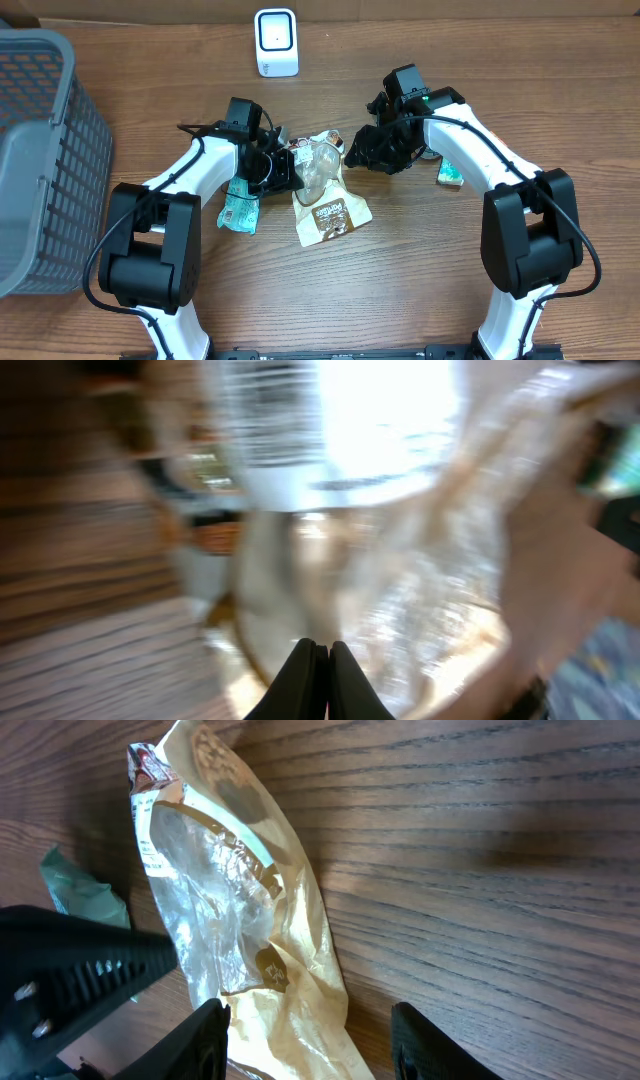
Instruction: Scan the item barcode
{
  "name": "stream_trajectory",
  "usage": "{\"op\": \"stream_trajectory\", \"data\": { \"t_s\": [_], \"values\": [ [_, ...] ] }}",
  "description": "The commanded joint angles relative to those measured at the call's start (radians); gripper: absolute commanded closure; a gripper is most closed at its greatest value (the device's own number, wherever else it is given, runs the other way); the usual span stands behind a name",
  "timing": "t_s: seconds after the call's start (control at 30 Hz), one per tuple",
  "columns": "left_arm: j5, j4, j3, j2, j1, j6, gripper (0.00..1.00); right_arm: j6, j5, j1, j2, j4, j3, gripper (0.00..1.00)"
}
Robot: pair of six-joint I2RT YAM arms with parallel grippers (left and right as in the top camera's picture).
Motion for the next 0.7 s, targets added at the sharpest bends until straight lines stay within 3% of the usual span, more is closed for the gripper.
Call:
{"op": "stream_trajectory", "data": {
  "t_s": [0.0, 0.37, 0.67],
  "values": [
    [0.106, -0.003, 0.021, 0.002, 0.002, 0.105, 0.96, -0.012, 0.013, 0.002, -0.006, 0.002, -0.005, 0.51],
    [0.120, 0.055, 0.020, 0.007, 0.001, 0.058, 0.96, -0.012, 0.023, 0.002, -0.006, 0.008, -0.005, 0.49],
    [-0.011, 0.057, 0.012, 0.080, -0.025, 0.006, 0.96, -0.011, 0.023, 0.002, -0.006, 0.009, -0.005, 0.48]
  ]
}}
